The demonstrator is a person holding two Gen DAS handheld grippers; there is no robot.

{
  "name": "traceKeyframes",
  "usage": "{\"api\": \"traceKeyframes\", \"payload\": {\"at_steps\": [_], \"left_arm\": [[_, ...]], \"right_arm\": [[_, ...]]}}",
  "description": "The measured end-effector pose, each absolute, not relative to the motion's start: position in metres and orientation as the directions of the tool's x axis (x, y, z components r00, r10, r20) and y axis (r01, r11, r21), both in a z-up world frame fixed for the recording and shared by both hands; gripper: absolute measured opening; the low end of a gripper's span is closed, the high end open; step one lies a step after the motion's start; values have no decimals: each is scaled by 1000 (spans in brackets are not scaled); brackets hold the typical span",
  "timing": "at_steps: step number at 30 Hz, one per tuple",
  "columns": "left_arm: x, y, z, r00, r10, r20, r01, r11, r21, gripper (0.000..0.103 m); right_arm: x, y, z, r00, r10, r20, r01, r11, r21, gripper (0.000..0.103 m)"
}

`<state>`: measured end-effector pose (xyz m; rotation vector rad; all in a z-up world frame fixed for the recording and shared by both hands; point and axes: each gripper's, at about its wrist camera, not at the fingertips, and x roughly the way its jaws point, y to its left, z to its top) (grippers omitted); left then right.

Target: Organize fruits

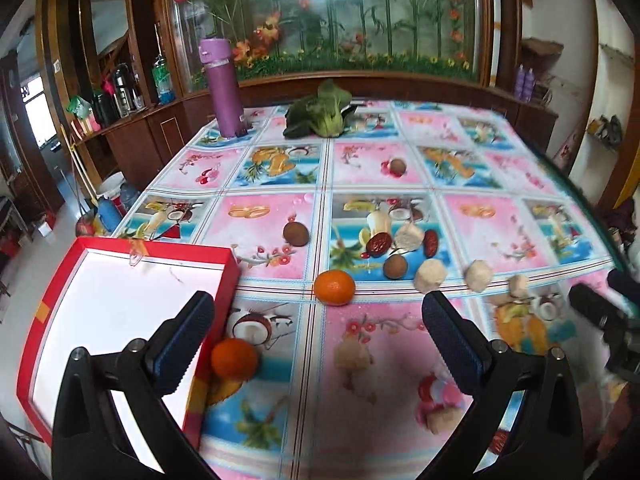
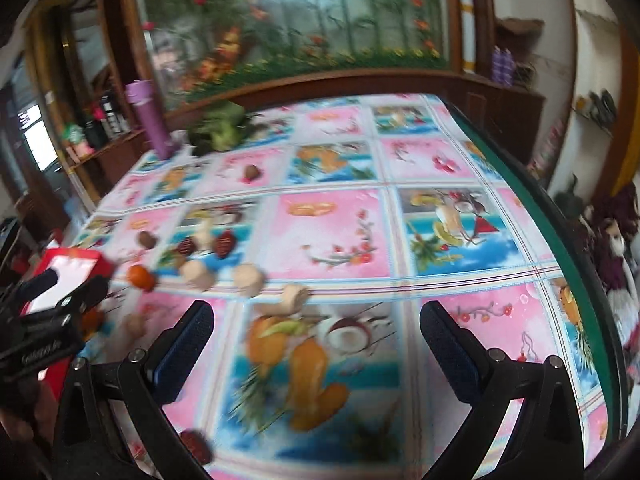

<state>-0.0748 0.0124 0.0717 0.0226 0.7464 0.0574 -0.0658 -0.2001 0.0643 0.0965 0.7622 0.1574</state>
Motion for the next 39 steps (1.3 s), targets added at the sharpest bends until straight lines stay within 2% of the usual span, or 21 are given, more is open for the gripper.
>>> {"api": "traceKeyframes", "payload": {"at_steps": [7,15,21,25,28,30,31,33,37,39], "left_arm": [[-92,23,81,737,64,-673,-68,997,21,103],[-100,34,85,745,80,-662,-93,996,15,103],[-102,37,82,731,74,-678,-79,997,24,103],[-107,46,71,703,47,-710,-32,999,34,103],[-108,52,60,669,3,-743,25,999,27,103],[-110,50,55,652,-21,-758,64,998,27,101],[-112,46,54,647,-37,-761,94,995,32,100],[-116,37,52,635,-59,-770,148,988,46,95],[-118,17,50,600,-122,-790,250,967,41,78],[-117,7,48,584,-141,-800,287,957,41,66]], "right_arm": [[-92,-175,77,739,171,-652,-172,983,63,102],[-103,-167,83,748,185,-638,-203,978,46,102],[-110,-162,80,725,208,-657,-243,969,38,102],[-127,-155,69,676,273,-685,-350,936,28,100],[-135,-148,59,636,314,-705,-416,909,29,87],[-135,-143,50,601,343,-722,-447,893,51,65],[-131,-141,45,577,352,-737,-454,888,69,60],[-126,-139,36,546,370,-751,-458,883,102,41],[-118,-140,23,490,413,-768,-463,869,173,31],[-117,-140,19,470,422,-775,-471,863,184,24]]}}
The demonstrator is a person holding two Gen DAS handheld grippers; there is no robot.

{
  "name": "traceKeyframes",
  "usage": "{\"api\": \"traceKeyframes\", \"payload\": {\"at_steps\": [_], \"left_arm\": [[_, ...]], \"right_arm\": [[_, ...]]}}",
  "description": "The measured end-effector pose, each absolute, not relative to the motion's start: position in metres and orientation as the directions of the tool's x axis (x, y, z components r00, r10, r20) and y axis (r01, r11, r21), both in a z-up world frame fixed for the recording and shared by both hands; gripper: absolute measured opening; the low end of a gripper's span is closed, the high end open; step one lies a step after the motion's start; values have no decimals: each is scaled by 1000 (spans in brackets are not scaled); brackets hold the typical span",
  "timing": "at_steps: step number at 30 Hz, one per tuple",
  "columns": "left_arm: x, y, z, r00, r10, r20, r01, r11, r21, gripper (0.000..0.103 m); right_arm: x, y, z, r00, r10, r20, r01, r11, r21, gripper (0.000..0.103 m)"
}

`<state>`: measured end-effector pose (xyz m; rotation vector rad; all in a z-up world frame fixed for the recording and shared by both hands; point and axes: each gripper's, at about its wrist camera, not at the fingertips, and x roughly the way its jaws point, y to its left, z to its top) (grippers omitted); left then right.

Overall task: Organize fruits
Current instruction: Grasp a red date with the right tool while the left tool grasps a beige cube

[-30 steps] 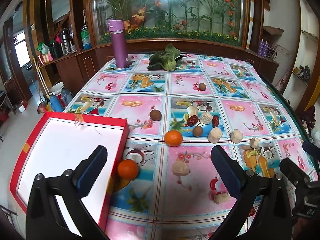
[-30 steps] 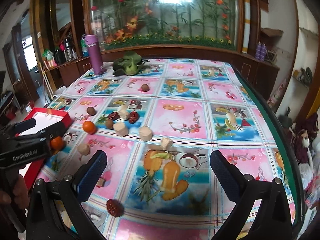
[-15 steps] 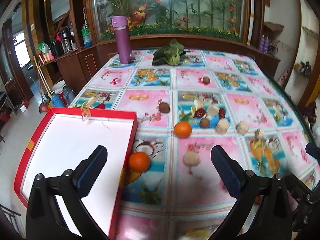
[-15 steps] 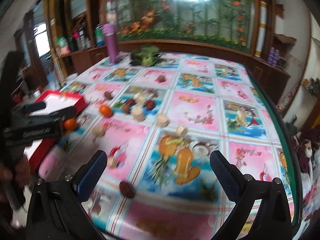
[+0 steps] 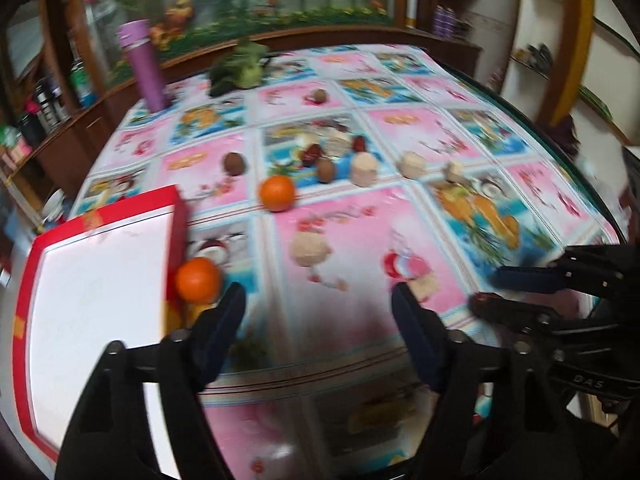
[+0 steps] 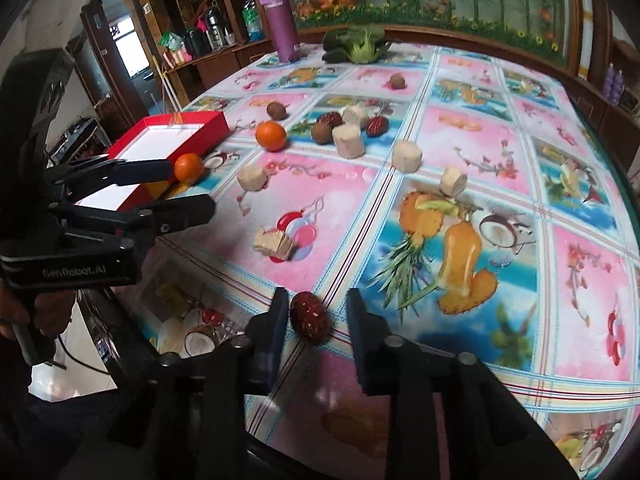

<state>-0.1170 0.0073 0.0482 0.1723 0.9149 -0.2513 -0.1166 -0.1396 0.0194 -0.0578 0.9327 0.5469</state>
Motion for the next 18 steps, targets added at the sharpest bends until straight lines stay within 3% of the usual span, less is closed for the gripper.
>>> {"api": "traceKeyframes", "payload": {"at_steps": [3,7,9,14,18], "left_arm": [[-117,-6,43,543,-195,-817,362,932,19,57],[-114,-24,36,498,-233,-835,432,902,6,51],[-112,-31,33,476,-255,-842,462,887,-8,43],[-109,-44,27,424,-310,-851,525,850,-49,41],[-99,-43,19,405,-335,-851,522,848,-86,27]], "right_arm": [[-118,-139,14,443,426,-789,-490,852,186,18],[-118,-144,13,443,429,-787,-494,850,186,18],[-116,-150,14,453,425,-783,-479,858,189,18],[-108,-167,11,479,400,-782,-431,883,187,18],[-106,-169,12,476,404,-781,-430,882,194,18]]}}
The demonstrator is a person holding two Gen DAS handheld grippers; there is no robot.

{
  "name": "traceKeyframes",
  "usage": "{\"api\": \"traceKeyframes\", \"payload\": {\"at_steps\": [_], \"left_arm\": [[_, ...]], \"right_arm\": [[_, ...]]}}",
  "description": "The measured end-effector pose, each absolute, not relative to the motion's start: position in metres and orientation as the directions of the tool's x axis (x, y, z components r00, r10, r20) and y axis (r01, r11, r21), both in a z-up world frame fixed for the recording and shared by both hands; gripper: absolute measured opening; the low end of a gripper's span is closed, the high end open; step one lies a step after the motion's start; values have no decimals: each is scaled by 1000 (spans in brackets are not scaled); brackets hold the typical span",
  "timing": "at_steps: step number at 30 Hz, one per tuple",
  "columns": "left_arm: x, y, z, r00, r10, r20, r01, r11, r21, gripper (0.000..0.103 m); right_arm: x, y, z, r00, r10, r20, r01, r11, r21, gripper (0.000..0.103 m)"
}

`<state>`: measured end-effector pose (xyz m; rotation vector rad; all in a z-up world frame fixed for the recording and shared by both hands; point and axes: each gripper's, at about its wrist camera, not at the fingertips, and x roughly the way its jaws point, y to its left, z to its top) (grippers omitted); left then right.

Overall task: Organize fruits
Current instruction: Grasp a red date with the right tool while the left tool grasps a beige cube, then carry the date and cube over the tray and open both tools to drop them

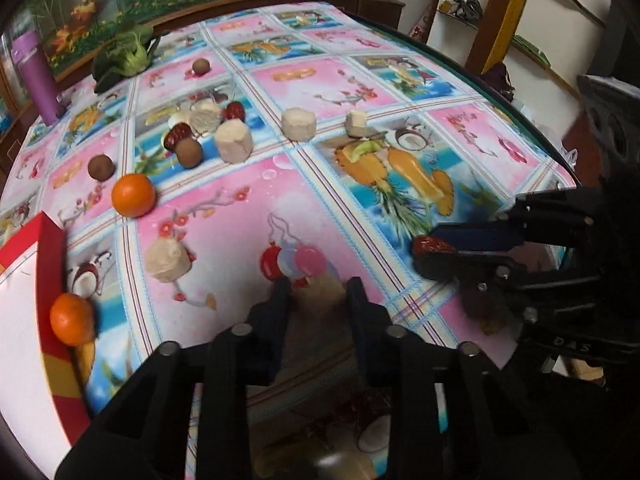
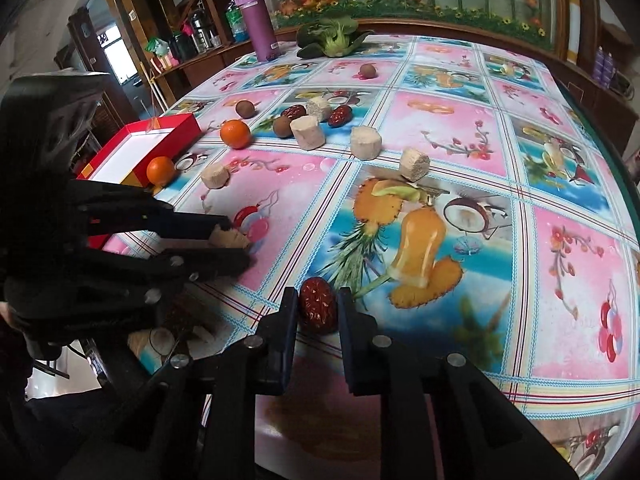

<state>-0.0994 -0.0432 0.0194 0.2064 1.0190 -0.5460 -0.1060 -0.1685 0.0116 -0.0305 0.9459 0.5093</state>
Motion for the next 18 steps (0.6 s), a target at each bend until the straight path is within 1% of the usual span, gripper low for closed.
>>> {"api": "traceKeyframes", "payload": {"at_steps": [3,8,11,14,18], "left_arm": [[-97,-41,19,392,-353,-849,524,845,-109,27],[-101,-40,20,405,-354,-843,524,846,-103,26],[-105,-32,24,429,-348,-834,496,862,-105,26],[-114,-14,39,481,-336,-810,440,892,-108,26],[-135,27,68,597,-270,-755,322,943,-82,26]], "right_arm": [[-105,-168,12,474,409,-780,-432,880,199,18],[-104,-164,13,468,419,-778,-432,877,213,18],[-105,-155,18,469,426,-774,-448,870,207,18],[-106,-142,27,484,430,-762,-470,862,188,18],[-102,-107,41,475,482,-737,-530,825,198,18]]}}
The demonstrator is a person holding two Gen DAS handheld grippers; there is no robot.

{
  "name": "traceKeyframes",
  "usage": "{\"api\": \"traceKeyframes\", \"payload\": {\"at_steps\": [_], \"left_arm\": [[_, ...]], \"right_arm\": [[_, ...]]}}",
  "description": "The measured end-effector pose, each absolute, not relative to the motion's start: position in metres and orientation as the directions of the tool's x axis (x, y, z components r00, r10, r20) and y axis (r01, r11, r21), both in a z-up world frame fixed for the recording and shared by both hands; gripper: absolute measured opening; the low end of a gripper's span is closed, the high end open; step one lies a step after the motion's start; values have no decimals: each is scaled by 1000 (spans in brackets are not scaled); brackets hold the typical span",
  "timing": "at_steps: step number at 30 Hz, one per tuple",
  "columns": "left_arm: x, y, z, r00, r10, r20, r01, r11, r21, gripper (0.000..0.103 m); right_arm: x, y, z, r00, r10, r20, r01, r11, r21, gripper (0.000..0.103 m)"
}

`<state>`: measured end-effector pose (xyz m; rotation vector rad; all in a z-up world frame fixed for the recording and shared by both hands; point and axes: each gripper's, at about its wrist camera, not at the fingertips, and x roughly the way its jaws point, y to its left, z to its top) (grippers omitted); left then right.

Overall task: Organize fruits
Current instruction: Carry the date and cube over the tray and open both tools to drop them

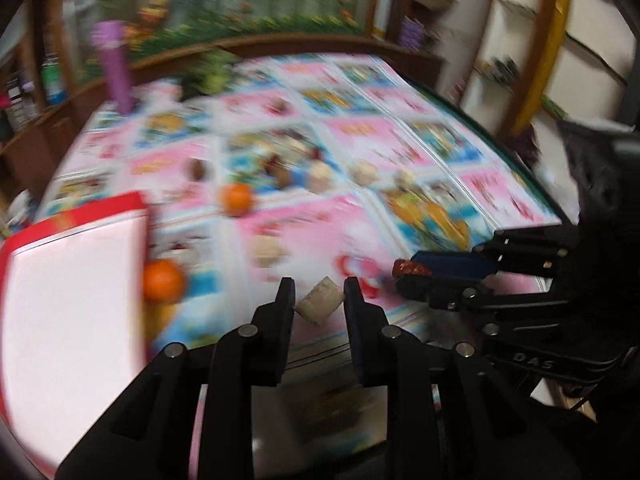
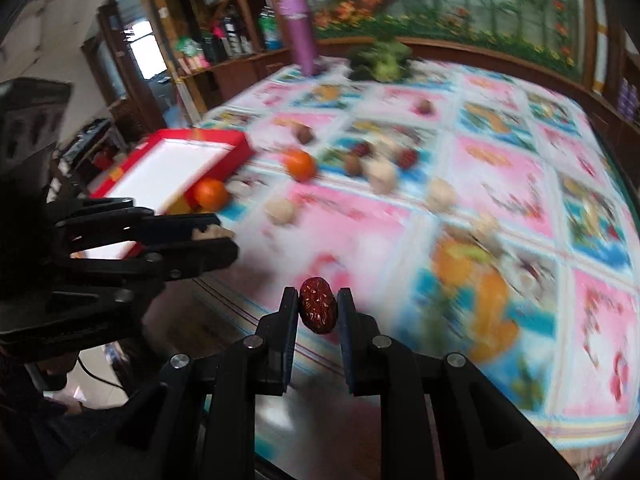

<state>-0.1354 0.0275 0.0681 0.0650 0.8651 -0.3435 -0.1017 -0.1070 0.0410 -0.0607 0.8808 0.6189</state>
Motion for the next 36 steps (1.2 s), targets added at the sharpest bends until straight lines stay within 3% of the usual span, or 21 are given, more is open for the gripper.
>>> {"api": "traceKeyframes", "payload": {"at_steps": [6,12,22,36], "left_arm": [[-162,121,96,715,-80,-694,46,997,-67,26],[-171,198,77,680,78,-729,-175,983,-59,27],[-175,235,32,584,112,-804,-266,962,-59,27],[-174,240,29,548,135,-825,-300,953,-43,31]], "right_arm": [[-88,-30,58,391,614,-686,-618,727,300,18],[-82,59,56,260,681,-684,-700,621,353,18],[-93,117,27,188,606,-773,-725,616,307,18],[-96,112,29,214,620,-755,-724,619,303,22]]}}
